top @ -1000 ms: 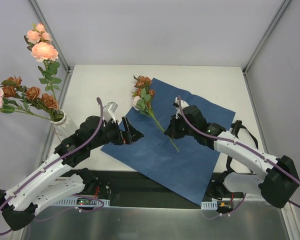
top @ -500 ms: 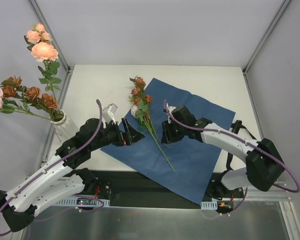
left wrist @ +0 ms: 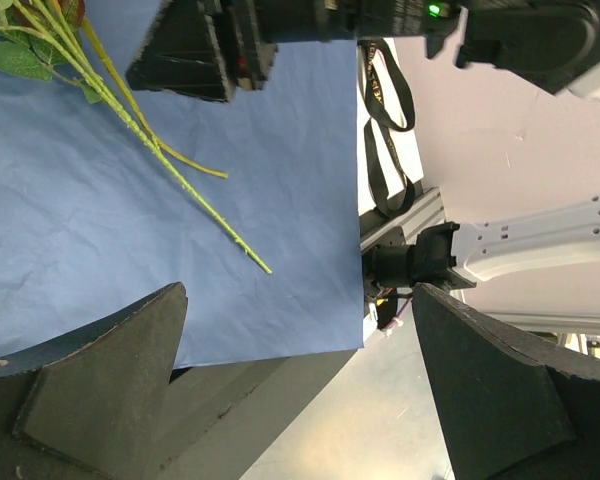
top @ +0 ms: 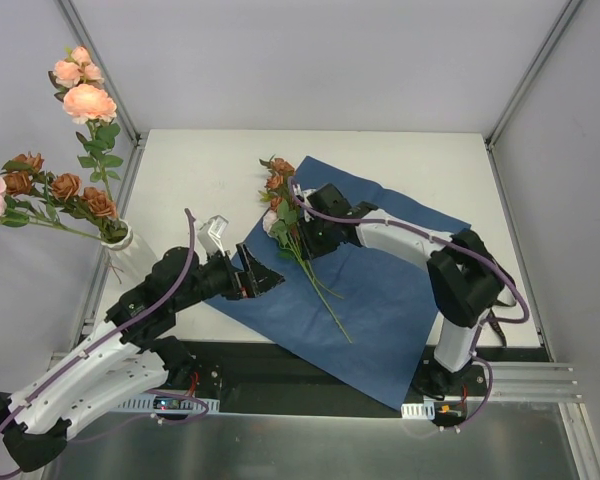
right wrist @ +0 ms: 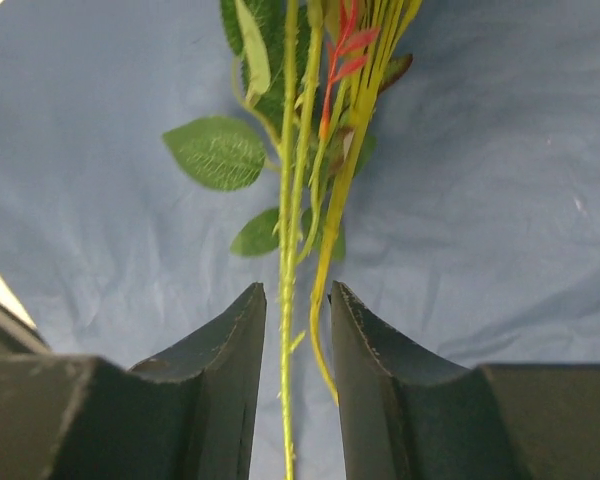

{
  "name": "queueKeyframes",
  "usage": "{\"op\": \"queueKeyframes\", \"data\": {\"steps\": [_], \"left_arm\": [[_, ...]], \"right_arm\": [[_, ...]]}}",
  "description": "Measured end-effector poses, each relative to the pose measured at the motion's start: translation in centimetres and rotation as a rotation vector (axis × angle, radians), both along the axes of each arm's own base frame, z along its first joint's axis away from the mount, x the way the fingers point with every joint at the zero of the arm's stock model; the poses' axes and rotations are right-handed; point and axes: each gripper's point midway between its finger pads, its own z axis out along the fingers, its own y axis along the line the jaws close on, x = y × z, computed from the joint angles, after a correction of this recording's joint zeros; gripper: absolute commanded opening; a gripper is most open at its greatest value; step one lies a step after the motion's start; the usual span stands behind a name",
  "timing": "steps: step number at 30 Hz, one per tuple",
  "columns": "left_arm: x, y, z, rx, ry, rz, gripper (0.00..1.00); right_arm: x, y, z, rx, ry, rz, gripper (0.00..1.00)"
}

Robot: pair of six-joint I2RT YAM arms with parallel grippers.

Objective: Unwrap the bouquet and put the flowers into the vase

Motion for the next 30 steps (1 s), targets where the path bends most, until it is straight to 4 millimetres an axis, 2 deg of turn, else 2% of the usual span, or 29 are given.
{"op": "queueKeyframes", "data": {"steps": [4,8,10,14,21,25,27,30], "left_arm": [[-0.2,0.2,-0.3,-0.006,0.004,0.001,0.94],[-0.5,0.3,-0.3,-0.016,0.002,-0.006,0.94],[-0.7,0.3,-0.5,-0.017,0.002,-0.008,0.94],[-0.8,0.3,-0.9,-0.013,0.013,-0.011,0.94],[-0.7,0.2,-1.4,-0.001,0.025,-0.011,0.94],[-0.5,0.0,-1.9,0.014,0.041,-0.011,0.94],[-0.5,0.0,-2.1,0.018,0.045,-0.011,0.95],[-0.4,0.0,-2.2,0.023,0.049,-0.010,0.94]], "right_arm": [[0.8,0.6,-2.5,-0.042,0.034,0.005,0.34],[1.0,0.8,-4.1,-0.069,0.060,0.004,0.25],[1.2,0.9,-4.5,-0.074,0.064,0.005,0.14],[1.5,0.7,-4.7,-0.090,0.049,0.008,0.02],[1.9,0.2,-4.8,-0.118,0.017,0.015,0.01],[1.9,-0.7,-3.4,-0.126,-0.020,-0.001,0.01],[2.2,-1.4,-1.6,-0.124,-0.069,-0.026,0.00],[3.0,-2.6,2.3,-0.107,-0.175,-0.083,0.00]]}}
